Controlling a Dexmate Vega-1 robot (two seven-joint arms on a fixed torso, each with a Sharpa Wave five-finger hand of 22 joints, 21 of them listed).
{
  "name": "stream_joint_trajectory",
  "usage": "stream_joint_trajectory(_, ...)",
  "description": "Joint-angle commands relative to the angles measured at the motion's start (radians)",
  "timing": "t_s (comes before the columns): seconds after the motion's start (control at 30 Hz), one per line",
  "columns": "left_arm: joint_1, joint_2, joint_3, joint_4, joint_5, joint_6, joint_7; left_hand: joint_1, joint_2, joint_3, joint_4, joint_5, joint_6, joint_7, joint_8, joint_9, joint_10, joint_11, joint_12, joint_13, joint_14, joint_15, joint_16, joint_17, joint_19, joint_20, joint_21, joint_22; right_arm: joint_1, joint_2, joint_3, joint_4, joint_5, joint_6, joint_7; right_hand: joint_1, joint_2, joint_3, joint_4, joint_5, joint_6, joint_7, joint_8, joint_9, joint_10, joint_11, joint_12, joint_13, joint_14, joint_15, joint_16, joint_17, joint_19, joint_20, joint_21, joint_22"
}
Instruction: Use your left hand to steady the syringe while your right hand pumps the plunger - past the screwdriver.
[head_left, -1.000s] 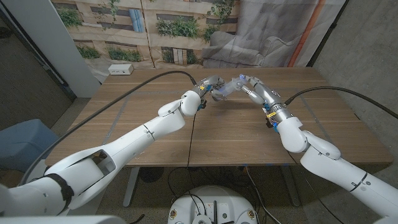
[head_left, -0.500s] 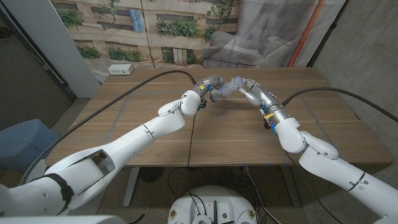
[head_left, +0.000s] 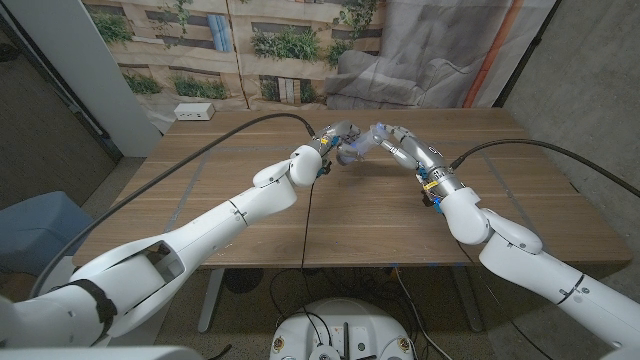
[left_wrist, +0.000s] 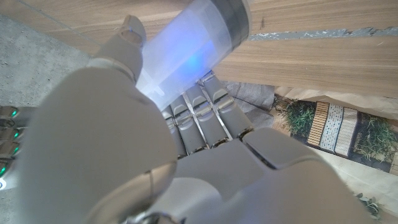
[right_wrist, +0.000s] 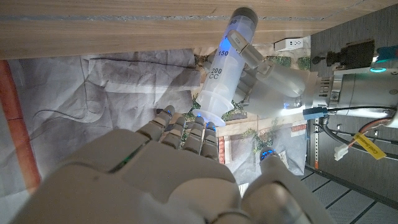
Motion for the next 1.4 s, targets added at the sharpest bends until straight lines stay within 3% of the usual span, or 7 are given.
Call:
stream_joint_trajectory(0.03, 0.006, 0.008, -0.001, -0.012, 0.004, 0.000, -0.008, -0.067, 0.128, 0.050, 0.040, 0.006, 0.050, 0.037, 0.006, 0.001, 0.037, -0.032, 0.005, 0.005, 0.018, -0.106, 0.007, 0.004, 0.045, -0.120, 0.006, 0.004, -0.010, 0.011, 0.011, 0.005, -0.006, 0.004, -0.034, 0.008, 0.036, 0.006, -0.004, 0.000, 0.008, 0.001, 0.004, 0.005, 0.007, 0.001, 0.007, 0.004, 0.008, -0.022, 0.007, 0.002, 0.011, -0.004, 0.001, 0.005)
stream_joint_trajectory(0.97, 0.023, 0.035, -0.008, -0.062, 0.020, 0.053, -0.025, -0.074, 0.129, 0.053, 0.041, 0.007, 0.050, 0.040, 0.006, 0.002, 0.038, -0.029, 0.004, 0.006, 0.020, -0.105, 0.006, 0.004, 0.046, -0.118, 0.008, 0.005, -0.076, 0.017, 0.094, -0.023, -0.001, -0.007, -0.136, 0.024, 0.042, 0.013, -0.020, -0.001, 0.031, 0.002, 0.007, 0.006, 0.027, 0.015, 0.010, 0.005, 0.037, -0.020, 0.018, 0.002, 0.037, -0.002, 0.004, 0.005)
stream_joint_trajectory(1.4, -0.017, 0.078, 0.012, -0.121, 0.083, 0.136, -0.097, -0.075, 0.128, 0.054, 0.040, 0.007, 0.051, 0.036, 0.007, 0.002, 0.043, -0.029, 0.006, 0.006, 0.021, -0.105, 0.007, 0.004, 0.048, -0.117, 0.009, 0.005, -0.089, 0.011, 0.135, -0.013, 0.041, 0.003, -0.132, 0.023, 0.043, 0.013, -0.023, -0.003, 0.029, 0.001, 0.004, 0.006, 0.029, 0.018, 0.009, 0.005, 0.038, -0.020, 0.019, 0.004, 0.045, 0.000, 0.004, 0.005)
